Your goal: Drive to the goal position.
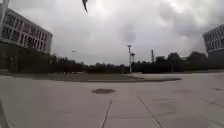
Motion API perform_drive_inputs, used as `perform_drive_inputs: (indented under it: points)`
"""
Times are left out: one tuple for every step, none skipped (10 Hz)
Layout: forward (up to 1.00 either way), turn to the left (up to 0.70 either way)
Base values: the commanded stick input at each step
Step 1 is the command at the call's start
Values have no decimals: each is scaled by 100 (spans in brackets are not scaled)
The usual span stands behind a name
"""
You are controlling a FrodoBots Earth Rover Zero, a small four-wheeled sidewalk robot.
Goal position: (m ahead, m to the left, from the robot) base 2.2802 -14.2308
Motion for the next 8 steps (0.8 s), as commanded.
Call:
perform_drive_inputs:
  points:
    - [0, -63]
    - [0, -63]
    - [0, -63]
    - [0, -63]
    - [0, -63]
    - [0, -63]
    - [0, -63]
    - [0, -63]
